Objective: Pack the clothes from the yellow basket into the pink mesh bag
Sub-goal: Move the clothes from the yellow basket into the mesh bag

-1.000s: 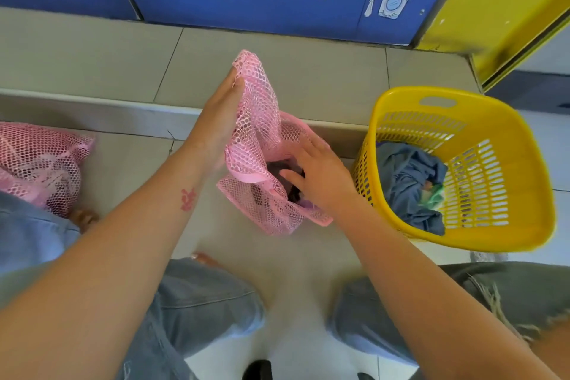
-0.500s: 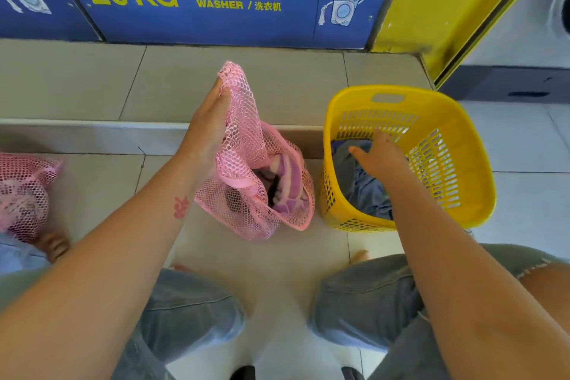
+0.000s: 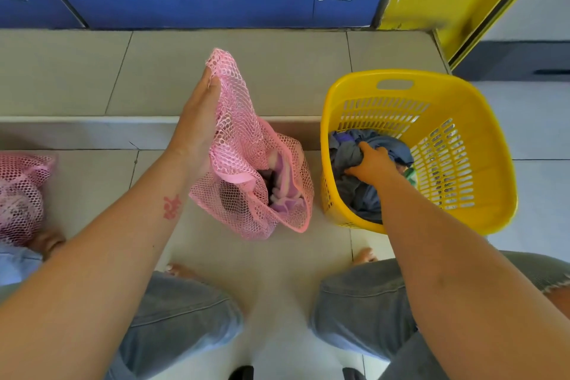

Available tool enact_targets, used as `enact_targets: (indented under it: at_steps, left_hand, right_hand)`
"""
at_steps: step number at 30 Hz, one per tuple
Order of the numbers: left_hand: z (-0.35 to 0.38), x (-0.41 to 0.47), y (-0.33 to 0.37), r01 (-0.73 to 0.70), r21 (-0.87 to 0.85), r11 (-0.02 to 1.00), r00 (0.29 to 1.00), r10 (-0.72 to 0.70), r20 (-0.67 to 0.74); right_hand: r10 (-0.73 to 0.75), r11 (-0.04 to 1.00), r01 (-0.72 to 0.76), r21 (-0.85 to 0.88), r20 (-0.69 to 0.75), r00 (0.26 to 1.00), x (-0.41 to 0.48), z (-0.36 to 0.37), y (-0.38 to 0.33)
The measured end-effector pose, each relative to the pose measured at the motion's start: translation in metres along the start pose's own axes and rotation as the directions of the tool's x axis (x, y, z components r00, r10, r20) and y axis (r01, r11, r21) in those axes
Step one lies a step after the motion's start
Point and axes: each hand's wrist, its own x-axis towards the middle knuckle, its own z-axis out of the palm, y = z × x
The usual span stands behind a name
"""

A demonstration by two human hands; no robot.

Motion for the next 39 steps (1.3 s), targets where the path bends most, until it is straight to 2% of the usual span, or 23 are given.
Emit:
enact_targets:
  at_steps: [3, 6, 8, 10, 13, 15, 18, 20, 22, 24, 28, 30, 32, 35, 37, 39]
  left_hand:
    - [0.000, -0.003, 0.000, 0.001, 0.007, 1.000, 1.000, -0.002, 0.014]
    - [-0.004, -0.009, 0.002, -0.010, 0.021, 1.000, 1.000, 0.010, 0.017]
    - [-0.006, -0.014, 0.004, -0.023, 0.021, 1.000, 0.999, 0.023, 0.025]
    - [-0.008, -0.019, 0.007, -0.041, 0.023, 0.999, 0.999, 0.040, 0.037]
    - [-0.013, -0.024, 0.012, -0.073, 0.020, 0.997, 0.997, 0.072, 0.039]
    - [-0.015, -0.027, 0.014, -0.089, 0.024, 0.996, 0.995, 0.088, 0.039]
    - [-0.019, -0.027, 0.017, -0.086, 0.007, 0.996, 0.996, 0.085, 0.039]
    - [-0.024, -0.026, 0.018, -0.087, 0.014, 0.996, 0.995, 0.087, 0.041]
    - [-0.030, -0.024, 0.020, -0.093, 0.028, 0.995, 0.995, 0.092, 0.048]
    - [-0.032, -0.022, 0.021, -0.108, 0.032, 0.994, 0.993, 0.106, 0.055]
    - [-0.035, -0.020, 0.022, -0.143, 0.015, 0.990, 0.988, 0.142, 0.055]
    - [-0.034, -0.018, 0.023, -0.166, -0.009, 0.986, 0.983, 0.166, 0.080]
    - [-0.031, -0.019, 0.024, -0.181, -0.029, 0.983, 0.979, 0.183, 0.092]
    - [-0.029, -0.019, 0.022, -0.163, -0.115, 0.980, 0.979, 0.175, 0.103]
    - [-0.029, -0.021, 0.021, -0.115, -0.163, 0.980, 0.988, 0.131, 0.086]
    - [-0.032, -0.021, 0.020, -0.095, -0.145, 0.985, 0.993, 0.104, 0.060]
  right_hand:
    - [-0.014, 0.995, 0.025, 0.100, -0.108, 0.994, -0.005, -0.007, 0.002]
    - [0.067, 0.974, -0.002, 0.228, -0.280, 0.958, -0.020, -0.021, -0.003]
    - [0.112, 0.980, -0.034, 0.194, -0.405, 0.907, -0.035, -0.034, -0.009]
    - [0.070, 0.993, -0.009, 0.117, -0.535, 0.842, -0.050, -0.047, -0.017]
    - [0.103, 0.960, 0.093, 0.264, -0.643, 0.759, -0.071, -0.070, -0.033]
    - [0.129, 0.873, 0.263, 0.410, -0.716, 0.687, -0.088, -0.086, -0.046]
    - [0.184, 0.652, 0.550, 0.523, -0.812, 0.554, -0.119, -0.111, -0.069]
    - [0.232, 0.559, 0.652, 0.511, -0.852, 0.469, -0.134, -0.129, -0.085]
    - [0.237, 0.453, 0.750, 0.482, -0.876, 0.419, -0.146, -0.146, -0.099]
    - [0.182, 0.362, 0.832, 0.419, -0.908, 0.378, -0.156, -0.158, -0.112]
    - [0.060, 0.247, 0.923, 0.294, -0.956, 0.288, -0.182, -0.157, -0.146]
    - [0.000, 0.276, 0.905, 0.323, -0.942, 0.337, -0.186, -0.147, -0.168]
    - [-0.127, 0.399, 0.821, 0.408, -0.862, 0.490, -0.183, -0.126, -0.189]
    - [-0.287, 0.615, 0.624, 0.481, -0.601, 0.746, -0.165, -0.066, -0.205]
    - [-0.295, 0.752, 0.479, 0.452, -0.420, 0.858, -0.151, -0.022, -0.203]
    - [-0.317, 0.816, 0.367, 0.447, -0.186, 0.930, -0.140, 0.008, -0.193]
